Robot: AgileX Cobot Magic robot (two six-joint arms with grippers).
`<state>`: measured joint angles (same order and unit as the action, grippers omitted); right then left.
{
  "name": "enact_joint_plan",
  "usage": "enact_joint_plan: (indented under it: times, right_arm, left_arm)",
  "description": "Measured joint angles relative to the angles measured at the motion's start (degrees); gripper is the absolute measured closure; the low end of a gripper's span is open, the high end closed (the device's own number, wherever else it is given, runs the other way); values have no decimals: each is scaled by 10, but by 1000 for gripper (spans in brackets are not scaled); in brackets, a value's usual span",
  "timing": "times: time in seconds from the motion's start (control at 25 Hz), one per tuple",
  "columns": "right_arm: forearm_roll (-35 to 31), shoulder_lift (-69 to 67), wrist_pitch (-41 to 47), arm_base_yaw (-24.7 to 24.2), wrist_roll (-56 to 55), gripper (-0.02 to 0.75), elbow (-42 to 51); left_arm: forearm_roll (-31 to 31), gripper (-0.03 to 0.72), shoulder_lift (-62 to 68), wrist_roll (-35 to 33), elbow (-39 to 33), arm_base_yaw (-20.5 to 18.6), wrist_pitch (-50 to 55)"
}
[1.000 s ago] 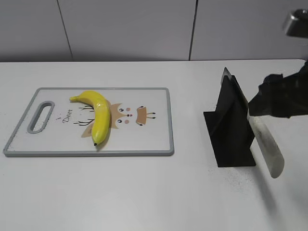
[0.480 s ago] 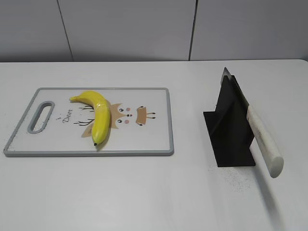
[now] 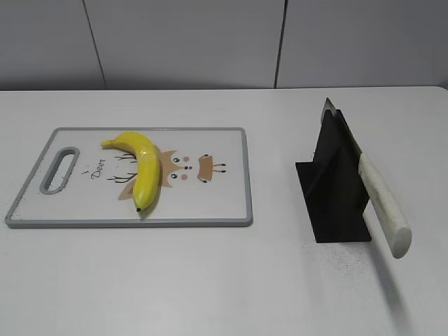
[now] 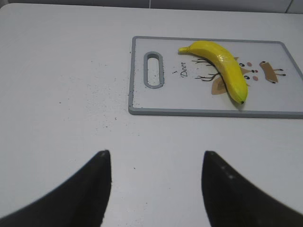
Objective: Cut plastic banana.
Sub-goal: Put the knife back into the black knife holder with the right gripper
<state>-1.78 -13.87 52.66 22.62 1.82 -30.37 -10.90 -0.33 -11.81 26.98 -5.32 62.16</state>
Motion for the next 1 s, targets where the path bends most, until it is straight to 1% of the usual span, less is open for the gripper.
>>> enact_joint_plan:
  times: [0.12,0.32,0.88,1.0]
  right_arm:
    - [0,35,13,0,0,153,0]
    - [-3,74,65,0,5,153,9]
    - [-4,142,71,0,11,153,15]
    - [-4,142,72,-10,11,153,15]
  left_arm:
    - [0,95,0,0,0,0,0]
    - [0,95,0,0,0,0,0]
    - [-1,99,0,0,-1,0,-1]
    - [-1,99,0,0,-1,0,-1]
